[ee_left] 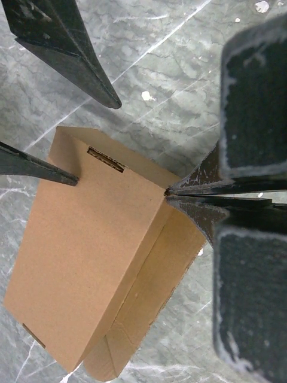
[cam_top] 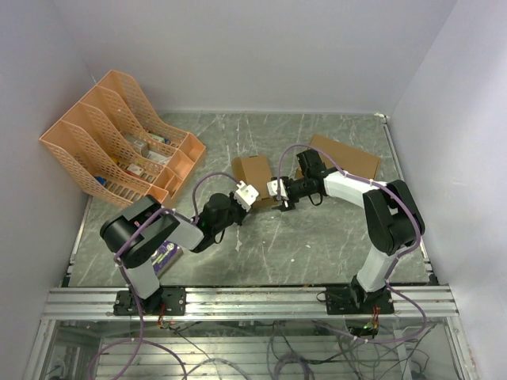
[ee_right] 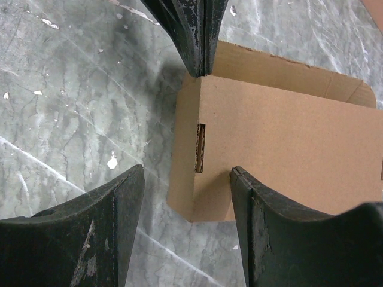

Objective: Fold the paper box

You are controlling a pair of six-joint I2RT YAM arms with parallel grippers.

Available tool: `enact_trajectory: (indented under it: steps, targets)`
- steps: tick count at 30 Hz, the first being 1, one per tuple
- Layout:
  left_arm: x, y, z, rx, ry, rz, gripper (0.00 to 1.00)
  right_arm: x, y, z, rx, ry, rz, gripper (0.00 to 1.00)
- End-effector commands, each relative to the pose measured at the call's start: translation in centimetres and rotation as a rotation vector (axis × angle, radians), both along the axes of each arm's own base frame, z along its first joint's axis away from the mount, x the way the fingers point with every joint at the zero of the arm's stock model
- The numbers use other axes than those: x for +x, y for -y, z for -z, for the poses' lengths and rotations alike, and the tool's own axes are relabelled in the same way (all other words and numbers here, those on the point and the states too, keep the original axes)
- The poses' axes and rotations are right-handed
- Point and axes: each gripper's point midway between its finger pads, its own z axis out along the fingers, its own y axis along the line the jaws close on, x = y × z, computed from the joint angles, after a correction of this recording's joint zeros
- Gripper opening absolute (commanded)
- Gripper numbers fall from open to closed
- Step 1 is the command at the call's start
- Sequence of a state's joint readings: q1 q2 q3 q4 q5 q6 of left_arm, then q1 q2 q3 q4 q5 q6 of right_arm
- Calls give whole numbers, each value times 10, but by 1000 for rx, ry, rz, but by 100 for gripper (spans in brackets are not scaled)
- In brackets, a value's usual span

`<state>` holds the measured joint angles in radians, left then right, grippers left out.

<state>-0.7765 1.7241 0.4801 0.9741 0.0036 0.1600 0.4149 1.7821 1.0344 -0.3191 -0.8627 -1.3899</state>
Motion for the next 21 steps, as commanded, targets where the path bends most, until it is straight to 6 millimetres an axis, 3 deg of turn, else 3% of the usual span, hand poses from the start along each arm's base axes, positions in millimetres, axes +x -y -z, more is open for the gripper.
enact_trajectory:
  steps: [1, 5, 13, 16, 19, 21]
  targets:
    - [17, 6, -32, -76, 35, -45, 7, -20, 6, 24, -70, -105, 2, 59]
    - [15, 6, -37, -85, 31, -43, 7, -20, 6, 24, -69, -105, 2, 58]
    - [8, -5, -55, -96, 19, -72, 29, -20, 6, 25, -70, -109, 4, 58]
    - [4, -12, -58, -84, 8, -90, 32, -20, 6, 25, -71, -111, 4, 59]
    - [7, -28, -54, -70, -48, -184, 34, -19, 5, 24, -70, -109, 5, 58]
    - [16, -50, -46, -70, -120, -313, 29, -19, 5, 24, -68, -111, 5, 59]
